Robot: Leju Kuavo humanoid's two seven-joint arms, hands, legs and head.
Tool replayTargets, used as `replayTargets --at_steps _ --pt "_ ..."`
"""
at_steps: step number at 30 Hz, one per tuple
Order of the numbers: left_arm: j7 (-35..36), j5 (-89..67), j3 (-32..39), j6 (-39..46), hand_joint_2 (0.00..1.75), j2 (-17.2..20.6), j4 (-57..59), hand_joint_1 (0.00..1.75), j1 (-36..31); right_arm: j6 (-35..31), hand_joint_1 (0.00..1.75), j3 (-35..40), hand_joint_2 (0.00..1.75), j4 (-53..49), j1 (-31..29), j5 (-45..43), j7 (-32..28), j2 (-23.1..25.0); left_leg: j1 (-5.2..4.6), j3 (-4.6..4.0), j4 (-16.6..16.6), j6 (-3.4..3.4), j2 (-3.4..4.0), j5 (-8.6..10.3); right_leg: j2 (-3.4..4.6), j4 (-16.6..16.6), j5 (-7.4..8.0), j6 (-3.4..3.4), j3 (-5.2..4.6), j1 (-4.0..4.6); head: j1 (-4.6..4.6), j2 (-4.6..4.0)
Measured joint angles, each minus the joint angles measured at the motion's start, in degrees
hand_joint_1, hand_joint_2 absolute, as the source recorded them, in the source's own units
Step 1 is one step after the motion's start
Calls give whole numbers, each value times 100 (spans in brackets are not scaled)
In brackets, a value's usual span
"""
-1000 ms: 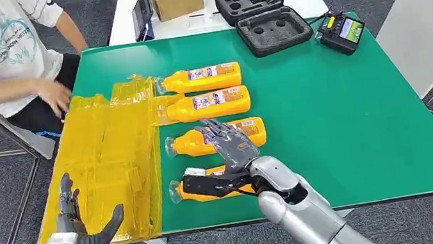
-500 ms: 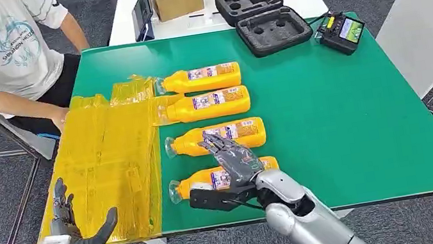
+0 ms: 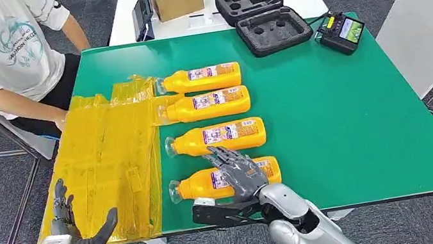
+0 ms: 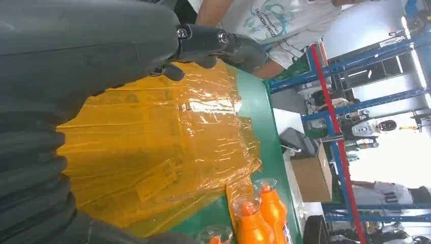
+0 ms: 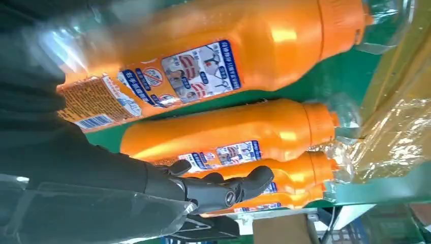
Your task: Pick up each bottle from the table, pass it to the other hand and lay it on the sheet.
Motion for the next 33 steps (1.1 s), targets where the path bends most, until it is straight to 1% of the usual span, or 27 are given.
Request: replayTargets --at_steps 11,15,21,33 --pt "0 2 2 0 175 -7 0 0 1 -11 0 -2 175 0 18 18 9 -13 0 0 0 0 0 0 0 0 0 0 0 0 2 0" --pt "-2 -6 52 -11 175 -50 0 0 53 -173 0 -86 175 28 180 334 216 -57 0 -1 0 0 0 -2 0 0 -1 0 0 0 0 0" --pt "-2 -4 79 -35 175 -57 0 0 60 -166 0 -181 175 133 174 514 393 -57 0 -1 0 0 0 -1 0 0 0 0 1 0 0 0" --pt "9 133 341 -61 175 -105 -144 0 139 -105 0 -234 175 415 46 586 472 -57 0 -1 0 0 0 -1 0 0 -1 0 1 0 0 0"
